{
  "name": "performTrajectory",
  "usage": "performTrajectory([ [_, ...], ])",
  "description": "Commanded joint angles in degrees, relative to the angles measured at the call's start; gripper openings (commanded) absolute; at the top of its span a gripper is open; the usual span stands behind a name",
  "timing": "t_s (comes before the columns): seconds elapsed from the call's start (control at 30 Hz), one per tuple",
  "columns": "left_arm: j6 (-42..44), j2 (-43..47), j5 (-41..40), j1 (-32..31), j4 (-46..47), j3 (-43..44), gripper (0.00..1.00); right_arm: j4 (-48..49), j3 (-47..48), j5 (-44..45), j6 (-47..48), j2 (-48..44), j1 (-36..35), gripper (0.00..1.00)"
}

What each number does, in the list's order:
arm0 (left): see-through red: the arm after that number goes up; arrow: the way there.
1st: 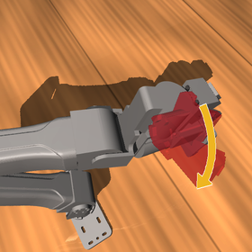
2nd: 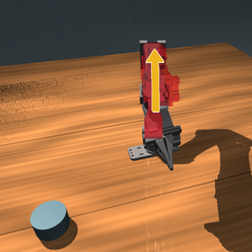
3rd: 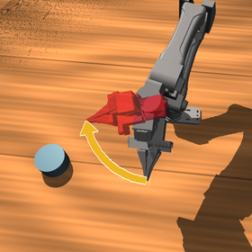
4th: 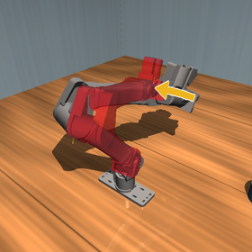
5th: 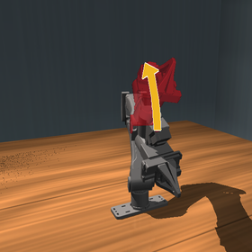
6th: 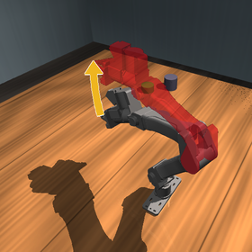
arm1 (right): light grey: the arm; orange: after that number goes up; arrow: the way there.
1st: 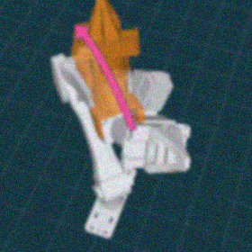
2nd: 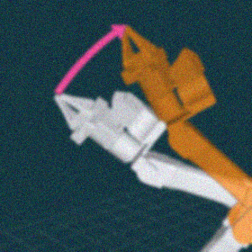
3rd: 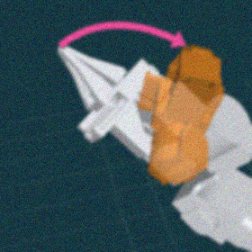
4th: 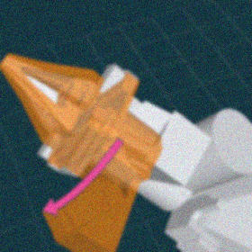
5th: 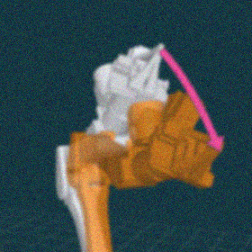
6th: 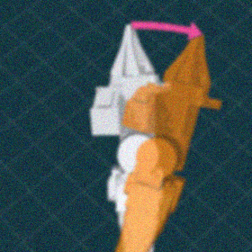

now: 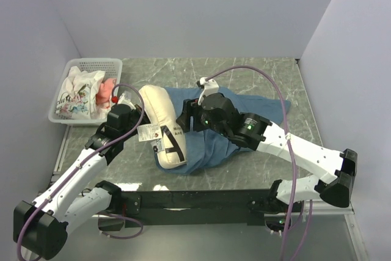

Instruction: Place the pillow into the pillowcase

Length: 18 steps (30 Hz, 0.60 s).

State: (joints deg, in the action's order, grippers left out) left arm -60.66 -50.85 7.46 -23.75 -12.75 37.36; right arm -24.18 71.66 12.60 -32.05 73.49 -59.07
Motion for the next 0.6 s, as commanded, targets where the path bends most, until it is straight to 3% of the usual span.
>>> performTrajectory([
  [0.0, 0.9, 2.33, -0.96, 0.28, 3.7, 3.32, 0.01, -4.19, 4.01, 6.11, 1.55, 1.91, -0.43, 0.71],
  [0.07, 1.16, 2.51, -0.96, 0.28, 3.26, 4.2, 0.01, -4.99, 4.01, 8.49, 2.17, 2.09, 0.0, 0.7],
  [0.2, 2.13, 2.42, -0.78, 0.28, 1.77, 6.4, 0.01, -7.55, 4.46, 5.87, 4.45, 2.36, 2.73, 0.38],
  [0.27, 2.22, 2.6, -0.61, 0.28, 1.5, 6.76, 0.01, -7.19, 4.45, 4.46, 5.07, 1.66, 2.91, 0.34],
  [0.37, 2.65, 2.25, -0.7, 0.28, 1.42, 8.67, 0.01, -8.85, 7.87, 4.8, 6.12, 2.0, 2.99, 0.15],
  [0.4, 3.61, 1.81, -1.48, 0.54, 0.72, 10.43, 0.01, -11.56, 12.49, 5.85, 7.08, 2.44, 3.17, 0.05],
  [0.43, 4.32, 0.94, -1.49, 0.81, -2.42, 12.88, 0.01, -13.07, 15.5, 6.38, 7.61, 3.75, 3.26, 0.0],
  [0.53, 8.88, -7.21, 2.27, 2.3, -7.18, 27.63, 0.01, -16.85, 27.8, 6.04, 9.81, 5.34, 4.31, 0.0],
  [0.57, 9.94, -9.16, 2.9, 2.56, -11.11, 37.16, 0.01, -17.3, 30.62, 5.16, 10.25, 5.6, 6.4, 0.0],
])
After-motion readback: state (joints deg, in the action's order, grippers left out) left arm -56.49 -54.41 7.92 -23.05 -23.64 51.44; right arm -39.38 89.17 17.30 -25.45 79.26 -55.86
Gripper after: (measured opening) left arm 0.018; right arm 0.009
